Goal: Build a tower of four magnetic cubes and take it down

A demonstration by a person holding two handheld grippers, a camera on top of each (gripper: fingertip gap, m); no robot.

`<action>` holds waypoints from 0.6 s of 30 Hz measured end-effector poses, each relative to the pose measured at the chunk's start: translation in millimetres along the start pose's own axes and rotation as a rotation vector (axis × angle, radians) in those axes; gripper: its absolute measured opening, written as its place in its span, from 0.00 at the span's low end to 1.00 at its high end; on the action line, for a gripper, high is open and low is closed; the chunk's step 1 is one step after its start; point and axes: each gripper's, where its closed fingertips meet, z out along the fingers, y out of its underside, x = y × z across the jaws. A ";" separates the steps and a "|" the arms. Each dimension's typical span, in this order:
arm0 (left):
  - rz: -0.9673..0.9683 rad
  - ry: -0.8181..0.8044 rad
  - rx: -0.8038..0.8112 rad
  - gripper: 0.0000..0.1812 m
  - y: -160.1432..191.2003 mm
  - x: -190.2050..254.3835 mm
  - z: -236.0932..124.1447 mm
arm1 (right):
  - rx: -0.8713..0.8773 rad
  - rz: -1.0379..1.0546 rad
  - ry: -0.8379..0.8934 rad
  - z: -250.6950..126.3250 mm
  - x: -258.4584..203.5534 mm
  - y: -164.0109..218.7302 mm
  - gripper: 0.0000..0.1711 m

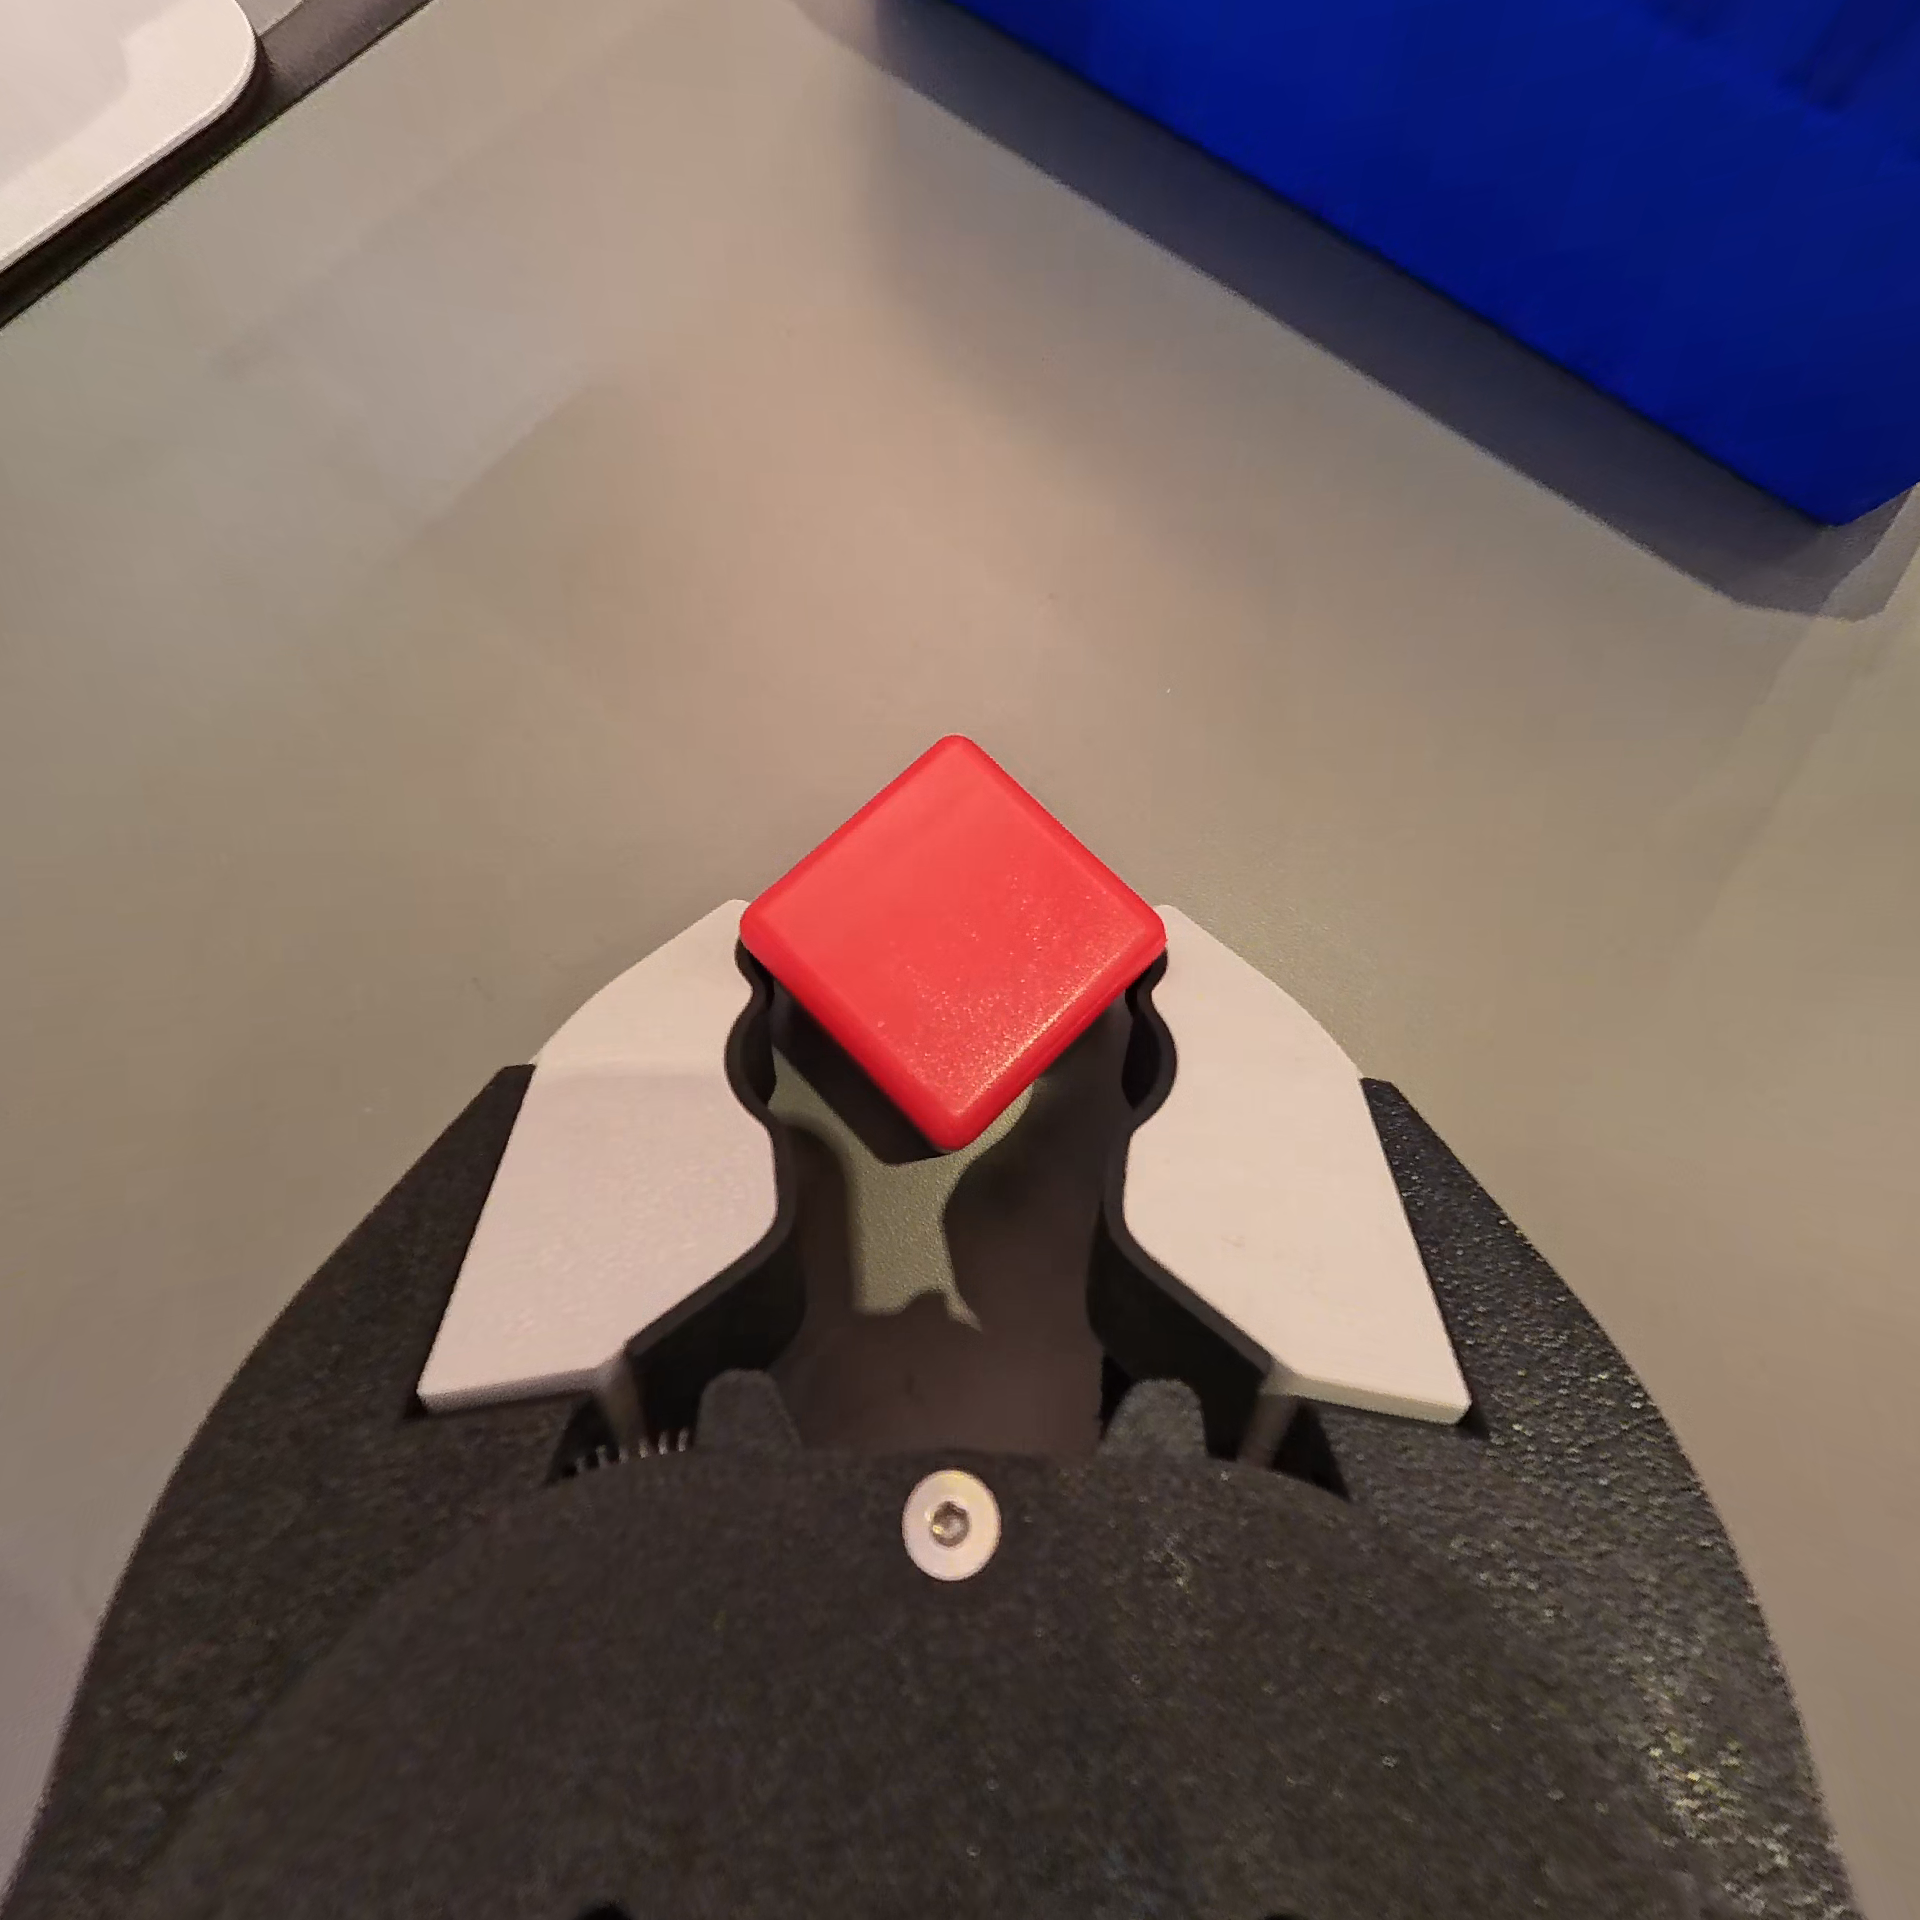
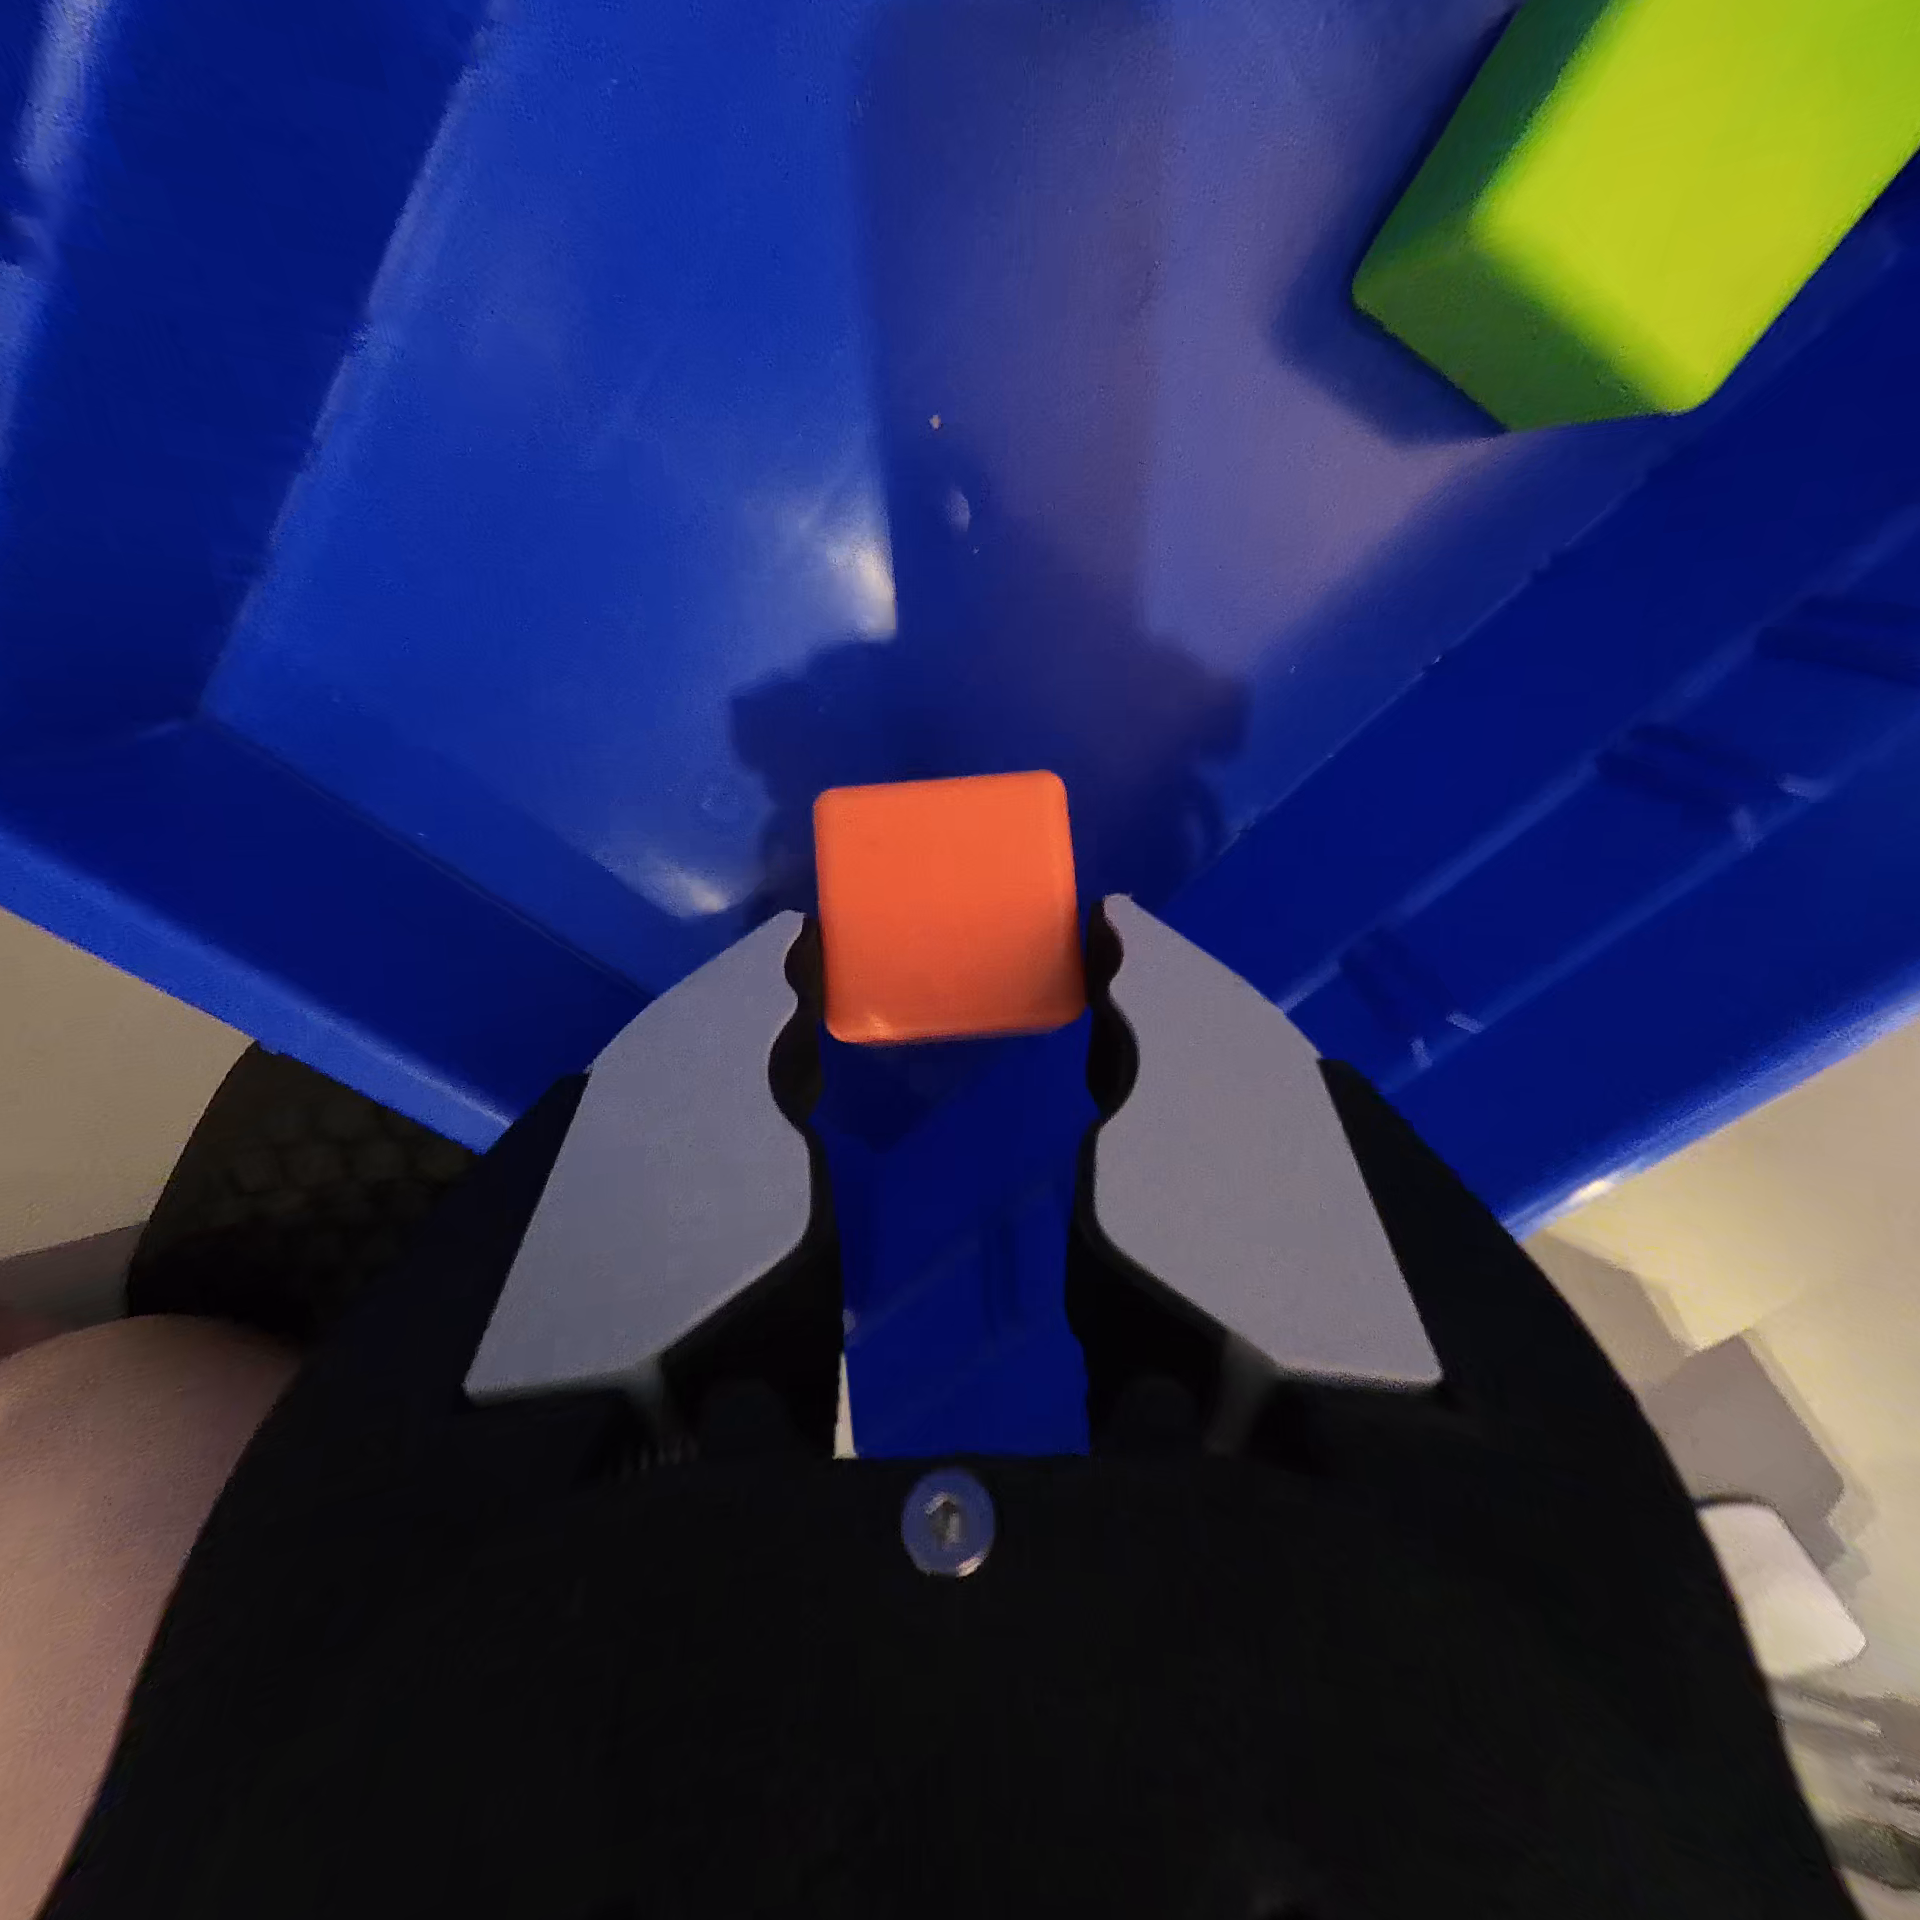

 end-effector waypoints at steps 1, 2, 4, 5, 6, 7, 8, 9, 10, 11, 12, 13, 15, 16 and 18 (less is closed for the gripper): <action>0.000 0.000 0.000 0.36 0.0 0.0 0.0 | -0.028 0.020 -0.001 2.8 0.3 2.8 0.30; 0.000 0.000 0.000 0.36 0.0 0.0 0.1 | -0.050 0.052 -0.022 5.4 -2.2 5.0 0.30; 0.000 0.000 0.000 0.36 0.0 0.1 0.0 | -0.075 0.105 -0.070 8.6 -7.8 7.6 0.31; 0.000 0.000 0.000 0.36 0.1 0.1 0.1 | -0.069 0.116 -0.077 8.0 -8.5 7.1 0.32; 0.001 0.000 0.000 0.36 0.1 0.3 0.0 | -0.056 0.123 -0.075 5.7 -7.7 6.2 0.33; 0.001 0.000 0.000 0.36 0.2 0.3 -0.1 | -0.036 0.125 -0.065 2.1 -6.2 4.9 0.34; 0.000 -0.001 0.000 0.36 0.3 0.3 -0.1 | -0.009 0.125 -0.052 -2.7 -4.0 3.2 0.35; 0.000 -0.001 -0.001 0.36 0.3 0.2 -0.2 | 0.024 0.126 -0.043 -8.1 -2.5 1.3 0.34; 0.000 -0.002 -0.001 0.36 0.4 0.3 -0.2 | 0.057 0.126 -0.038 -13.6 -1.5 -0.4 0.34; -0.001 -0.002 -0.001 0.36 0.5 0.1 -0.4 | 0.088 0.126 -0.032 -18.6 -0.5 -1.6 0.34; -0.003 -0.002 -0.001 0.36 0.6 0.2 -0.4 | 0.114 0.122 -0.025 -22.7 0.7 -2.2 0.34; -0.005 0.001 0.001 0.36 0.4 0.2 -0.7 | 0.138 0.115 -0.017 -26.3 1.9 -2.6 0.34; -0.009 0.006 0.009 0.36 -0.5 0.5 -1.5 | 0.198 0.085 -0.039 -32.8 -2.1 -6.5 0.34; -0.013 0.007 0.014 0.36 -1.5 0.4 -2.1 | 0.233 0.062 -0.059 -36.6 -6.5 -10.1 0.34; -0.021 0.012 0.027 0.36 -4.2 0.7 -3.9 | 0.285 0.027 -0.064 -44.7 -10.5 -15.8 0.34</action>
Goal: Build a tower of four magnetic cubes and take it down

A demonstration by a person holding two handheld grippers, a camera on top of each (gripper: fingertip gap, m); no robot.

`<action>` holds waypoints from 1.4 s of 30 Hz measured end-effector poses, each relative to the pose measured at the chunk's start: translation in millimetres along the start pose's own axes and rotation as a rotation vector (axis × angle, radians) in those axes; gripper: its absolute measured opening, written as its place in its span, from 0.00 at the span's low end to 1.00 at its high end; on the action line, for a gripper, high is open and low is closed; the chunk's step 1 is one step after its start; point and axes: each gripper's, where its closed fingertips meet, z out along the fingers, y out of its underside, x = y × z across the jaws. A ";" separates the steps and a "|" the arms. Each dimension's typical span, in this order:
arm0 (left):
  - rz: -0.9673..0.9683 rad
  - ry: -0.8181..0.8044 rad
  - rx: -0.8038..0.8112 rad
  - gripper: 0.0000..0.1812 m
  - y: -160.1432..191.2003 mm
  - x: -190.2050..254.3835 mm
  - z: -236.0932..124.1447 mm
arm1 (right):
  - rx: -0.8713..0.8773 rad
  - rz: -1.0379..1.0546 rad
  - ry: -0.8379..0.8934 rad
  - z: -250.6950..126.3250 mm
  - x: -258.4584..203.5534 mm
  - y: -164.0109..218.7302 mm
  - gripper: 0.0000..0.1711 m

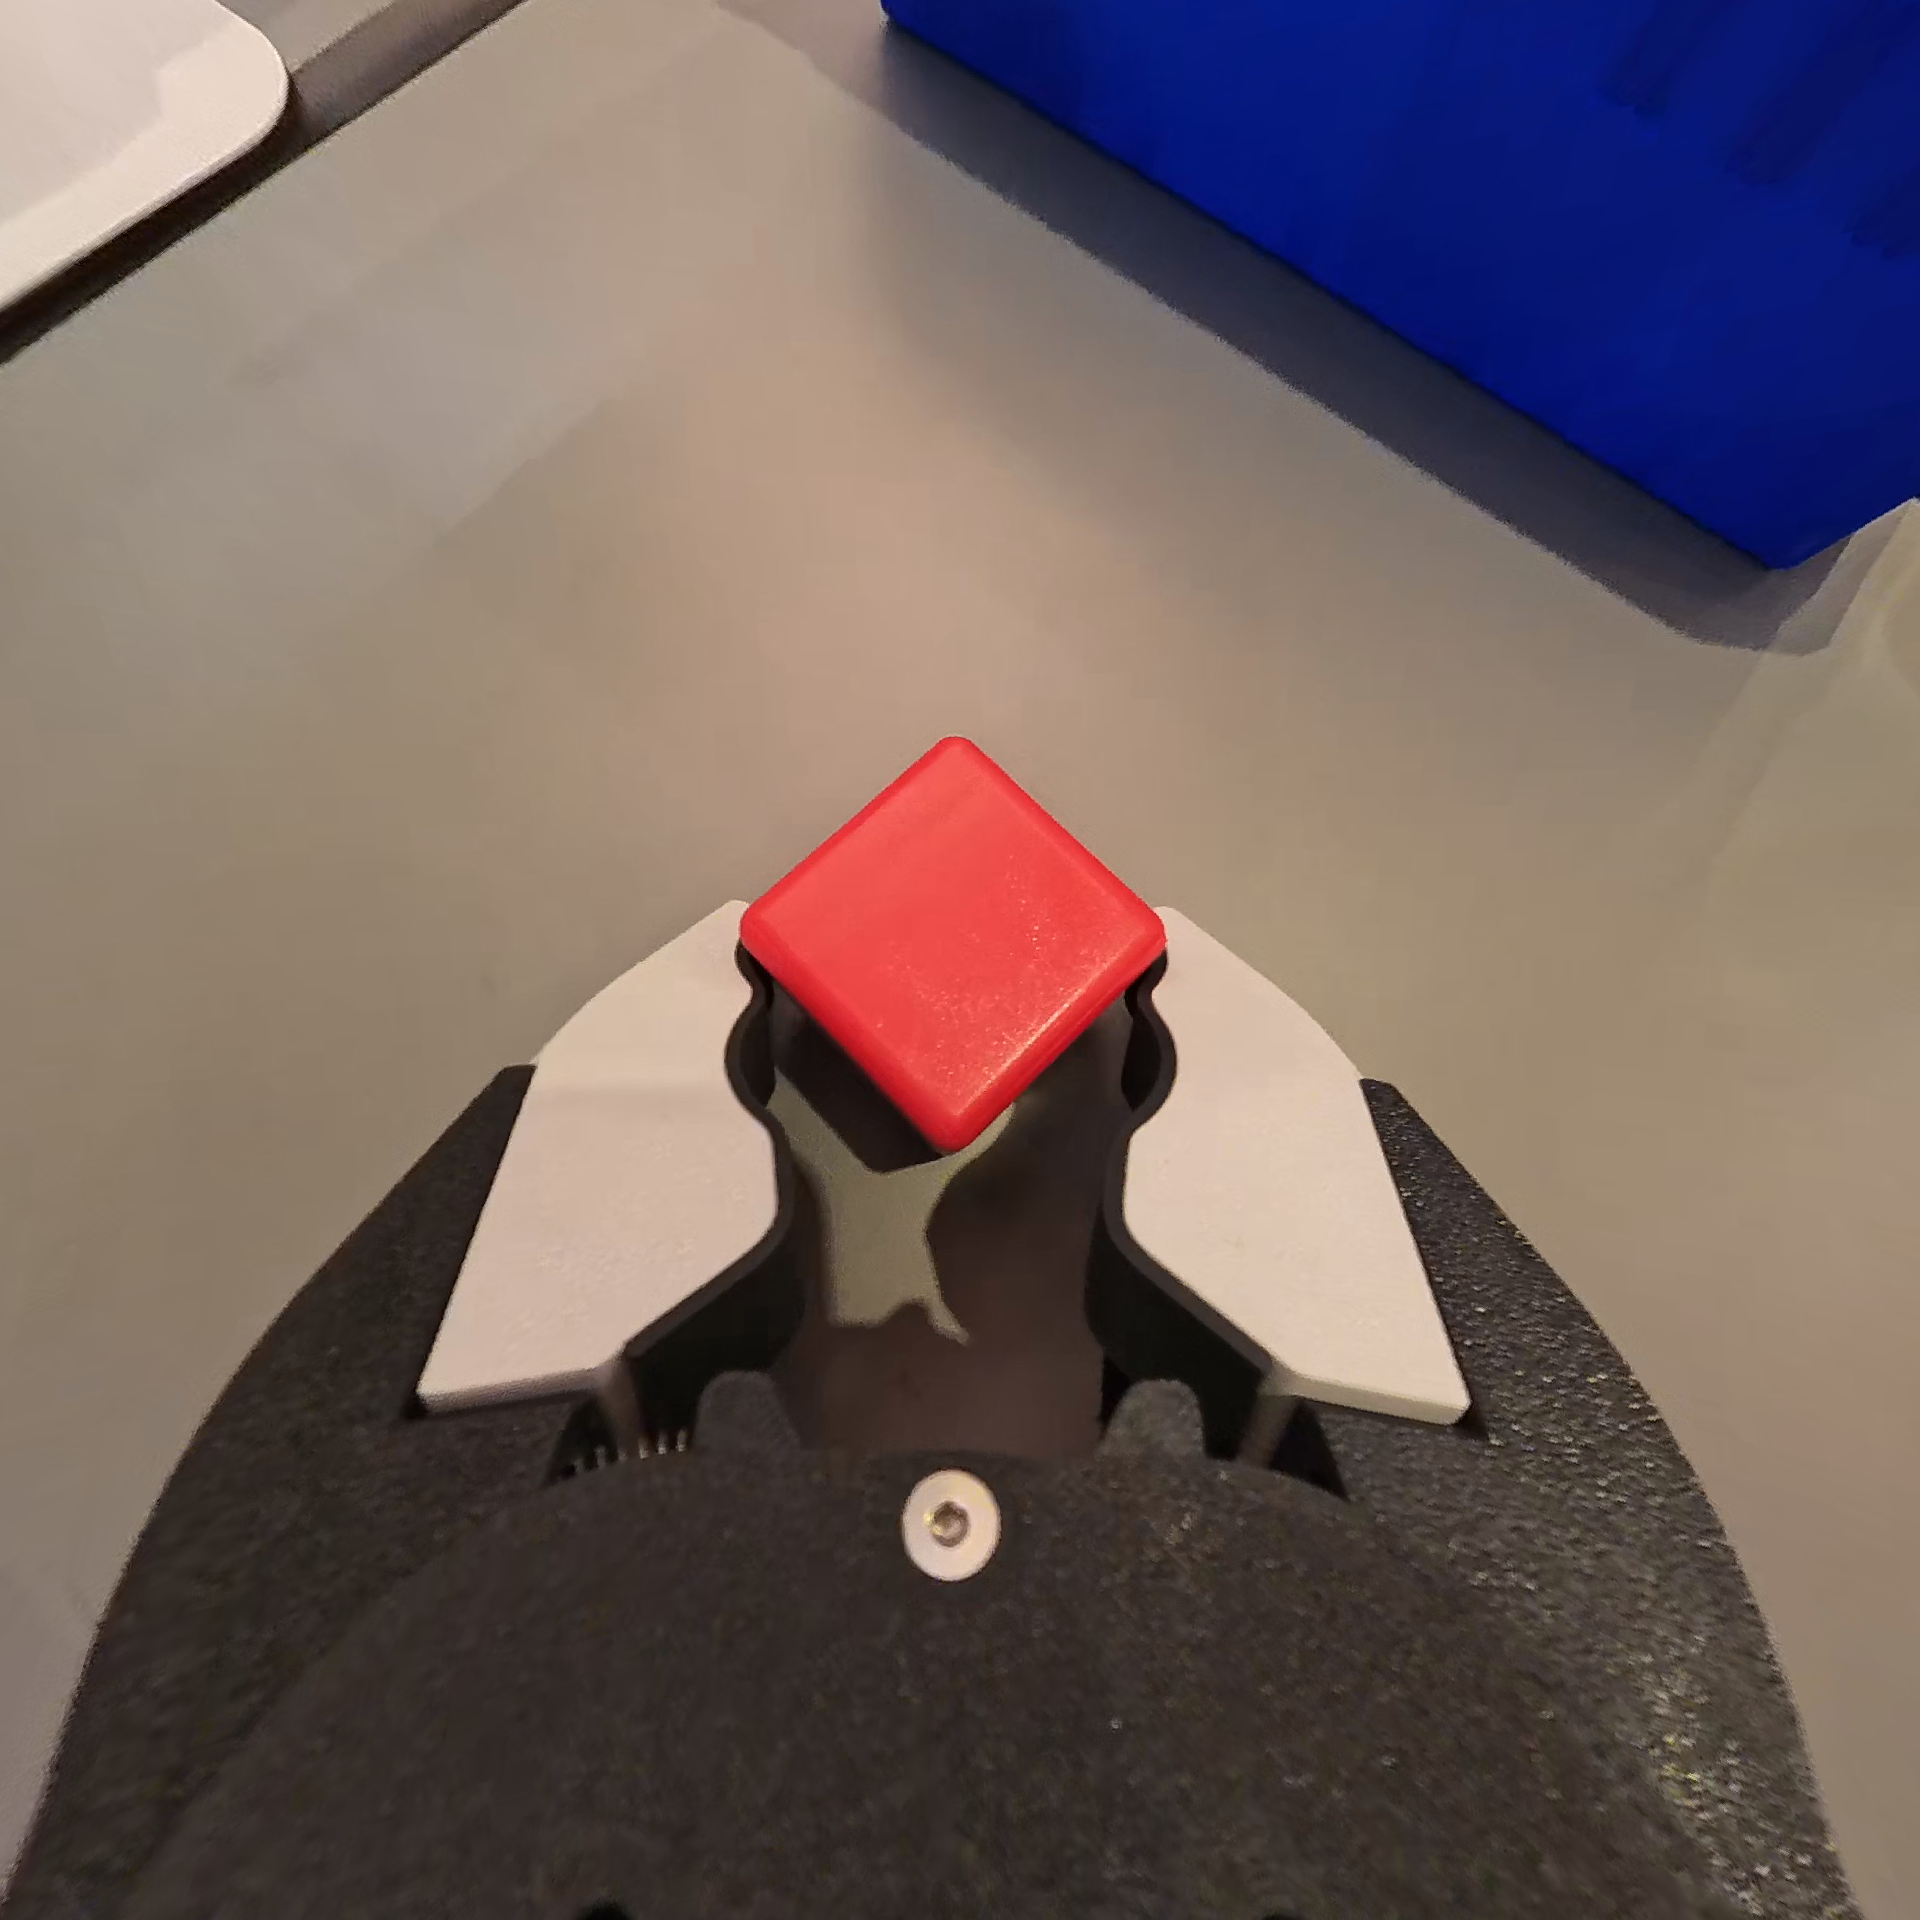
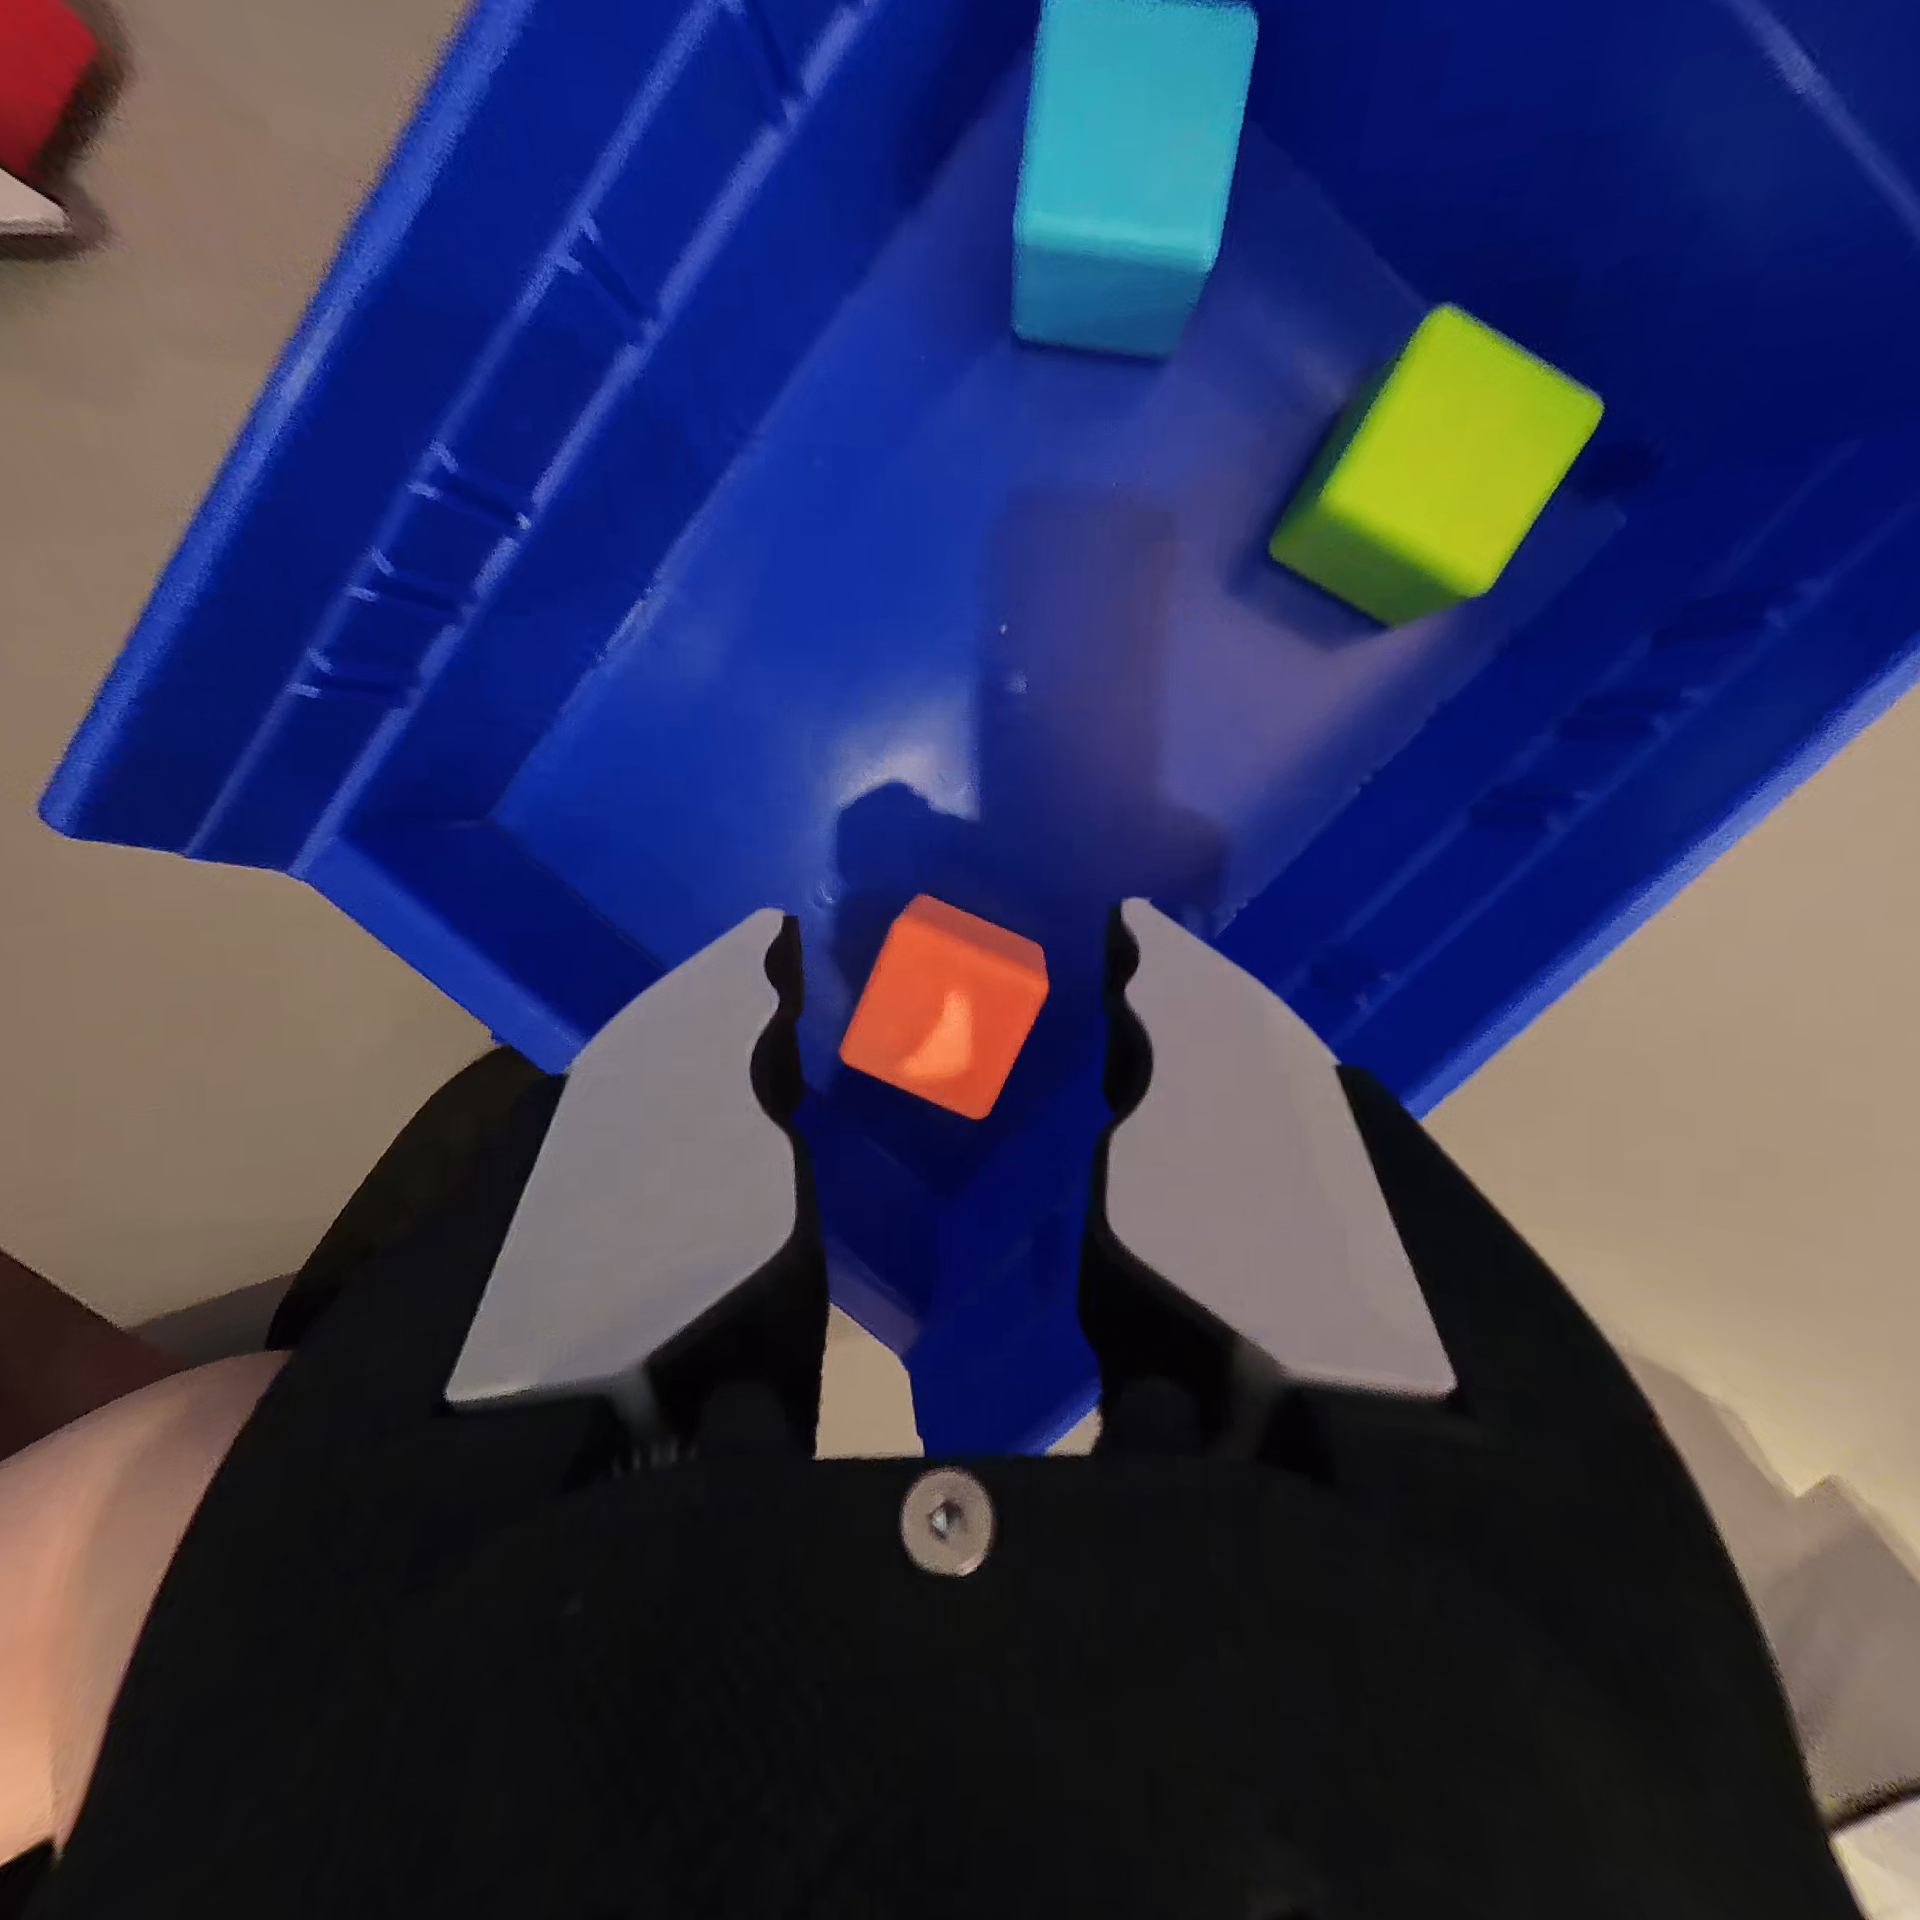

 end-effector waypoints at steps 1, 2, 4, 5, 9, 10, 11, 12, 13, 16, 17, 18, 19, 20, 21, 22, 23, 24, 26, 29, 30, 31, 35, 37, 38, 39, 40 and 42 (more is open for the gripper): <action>0.000 0.004 0.005 0.36 -1.8 0.9 -1.3 | 0.027 -0.010 0.004 -3.9 -1.1 -4.9 0.34; 0.005 0.001 0.016 0.36 -5.0 1.1 -3.6 | 0.065 -0.015 0.001 -8.4 -3.1 -12.0 0.34; 0.034 -0.006 0.055 0.36 -17.1 2.7 -11.8 | 0.165 -0.026 -0.014 -20.2 -10.2 -31.9 0.33; 0.051 -0.013 0.080 0.36 -25.7 3.9 -17.5 | 0.225 -0.036 -0.023 -27.6 -15.1 -44.4 0.33; 0.134 -0.051 0.195 0.36 -71.8 11.4 -46.9 | 0.511 -0.035 -0.175 -64.9 -58.7 -108.1 0.33; 0.154 -0.063 0.232 0.36 -85.8 13.3 -55.5 | 0.581 -0.014 -0.257 -74.7 -75.4 -124.8 0.33; 0.175 -0.080 0.272 0.36 -100.1 14.7 -64.2 | 0.648 0.011 -0.351 -84.2 -92.8 -140.9 0.33; 0.195 -0.104 0.312 0.36 -113.8 15.1 -72.8 | 0.706 0.045 -0.440 -92.1 -108.5 -155.9 0.36; 0.218 -0.134 0.346 0.36 -125.8 14.5 -81.1 | 0.757 0.086 -0.514 -97.6 -121.4 -170.2 0.42; 0.282 -0.260 0.411 0.36 -147.4 5.8 -102.1 | 0.807 0.118 -0.637 -91.5 -158.2 -199.6 0.44; 0.293 -0.301 0.430 0.36 -149.6 2.1 -108.6 | 0.780 0.110 -0.635 -80.6 -168.9 -204.6 0.48; 0.297 -0.333 0.455 0.36 -150.0 -0.8 -114.9 | 0.756 0.100 -0.639 -70.4 -179.6 -208.7 0.49; 0.296 -0.352 0.480 0.36 -148.9 -2.8 -120.2 | 0.744 0.089 -0.672 -63.4 -192.0 -212.6 0.48; 0.289 -0.356 0.495 0.36 -146.6 -4.0 -123.4 | 0.736 0.085 -0.725 -58.4 -204.8 -216.1 0.48; 0.281 -0.345 0.497 0.36 -143.8 -3.9 -124.5 | 0.726 0.086 -0.779 -53.6 -216.3 -218.6 0.47; 0.271 -0.334 0.491 0.36 -140.9 -4.4 -124.7 | 0.710 0.092 -0.805 -46.3 -224.4 -220.5 0.47; 0.261 -0.326 0.488 0.36 -138.8 -4.8 -124.7 | 0.692 0.090 -0.806 -37.8 -229.8 -221.7 0.47; 0.260 -0.314 0.490 0.36 -137.7 -3.9 -124.7 | 0.674 0.078 -0.805 -30.8 -235.0 -222.2 0.47; 0.266 -0.313 0.491 0.36 -137.6 -3.5 -125.1 | 0.642 0.062 -0.826 -22.9 -244.7 -221.8 0.47; 0.276 -0.290 0.510 0.36 -140.9 3.2 -126.8 | 0.623 0.063 -0.873 -19.7 -252.5 -221.4 0.39; 0.286 -0.281 0.503 0.36 -140.3 6.0 -125.9 | 0.630 0.059 -0.907 -23.1 -255.1 -221.1 0.31; 0.293 -0.287 0.485 0.36 -138.4 5.9 -124.2 | 0.620 0.056 -0.924 -24.2 -256.5 -219.4 0.30; 0.283 -0.229 0.512 0.42 -138.8 18.3 -123.0 | 0.595 -0.016 -0.872 -27.9 -253.0 -212.0 0.29; 0.271 -0.200 0.499 0.47 -139.5 23.3 -124.1 | 0.606 -0.049 -0.832 -41.4 -241.0 -206.4 0.29; 0.264 -0.179 0.493 0.47 -139.5 26.3 -125.5 | 0.612 -0.065 -0.808 -51.6 -230.8 -200.9 0.29; 0.253 -0.155 0.487 0.47 -139.2 28.8 -127.5 | 0.625 -0.071 -0.770 -62.5 -216.6 -194.0 0.29; 0.238 -0.129 0.483 0.47 -139.2 30.7 -129.8 | 0.639 -0.068 -0.709 -71.8 -198.6 -186.2 0.29; 0.206 -0.067 0.479 0.46 -139.2 35.2 -134.9 | 0.665 -0.029 -0.538 -84.6 -153.5 -169.0 0.29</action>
